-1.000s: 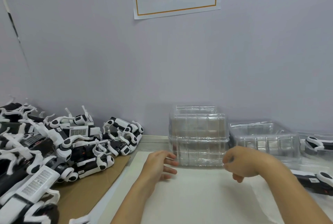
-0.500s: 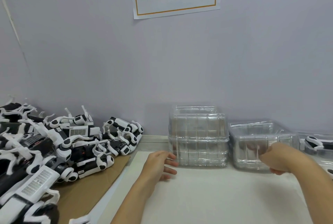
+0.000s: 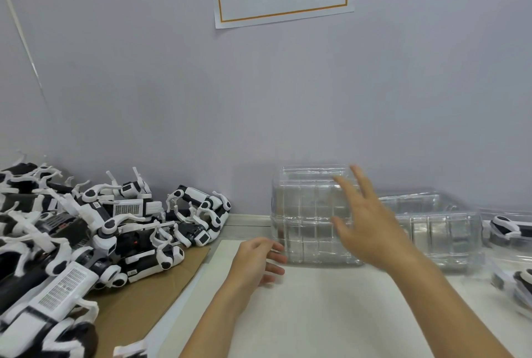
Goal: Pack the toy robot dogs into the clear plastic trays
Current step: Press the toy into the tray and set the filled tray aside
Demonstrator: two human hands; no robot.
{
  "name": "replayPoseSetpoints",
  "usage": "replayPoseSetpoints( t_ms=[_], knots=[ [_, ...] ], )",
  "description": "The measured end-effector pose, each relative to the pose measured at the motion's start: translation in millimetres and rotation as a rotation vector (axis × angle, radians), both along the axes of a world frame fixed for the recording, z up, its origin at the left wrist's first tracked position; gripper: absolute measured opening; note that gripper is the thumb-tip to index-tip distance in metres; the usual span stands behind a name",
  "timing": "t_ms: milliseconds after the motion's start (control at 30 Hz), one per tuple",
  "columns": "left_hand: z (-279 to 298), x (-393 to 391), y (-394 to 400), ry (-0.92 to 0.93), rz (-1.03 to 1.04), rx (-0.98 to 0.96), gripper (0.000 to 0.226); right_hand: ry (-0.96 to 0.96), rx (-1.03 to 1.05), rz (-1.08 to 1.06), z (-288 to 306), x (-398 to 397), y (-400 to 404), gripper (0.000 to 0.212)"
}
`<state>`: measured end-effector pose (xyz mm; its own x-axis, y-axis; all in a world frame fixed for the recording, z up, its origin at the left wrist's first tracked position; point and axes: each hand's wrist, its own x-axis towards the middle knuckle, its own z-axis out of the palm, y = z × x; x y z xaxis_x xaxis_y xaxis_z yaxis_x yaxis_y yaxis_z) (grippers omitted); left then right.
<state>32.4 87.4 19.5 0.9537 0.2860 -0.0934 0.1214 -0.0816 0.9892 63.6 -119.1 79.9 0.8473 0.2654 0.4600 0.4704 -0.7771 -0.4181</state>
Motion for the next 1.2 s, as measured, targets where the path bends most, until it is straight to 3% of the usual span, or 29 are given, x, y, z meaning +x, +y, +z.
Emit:
replayPoseSetpoints(
  t_ms=[67, 167, 533, 1200],
  knots=[
    [0, 0, 0, -0.004, -0.003, 0.004, 0.025, 0.069, -0.088, 0.027, -9, 2, 4, 0.080],
    [0, 1, 0, -0.013, -0.009, 0.007, 0.024, 0.048, -0.078, 0.010, -12, 7, 3, 0.082],
    [-1, 2, -2, -0.121, 0.010, 0.013, 0.014, -0.110, 0.099, -0.080, -8, 5, 10, 0.025],
    [-2, 4, -7, -0.087, 0.047, -0.106, 0.014, -0.094, 0.404, 0.015, 2, 3, 13, 0.018]
  ],
)
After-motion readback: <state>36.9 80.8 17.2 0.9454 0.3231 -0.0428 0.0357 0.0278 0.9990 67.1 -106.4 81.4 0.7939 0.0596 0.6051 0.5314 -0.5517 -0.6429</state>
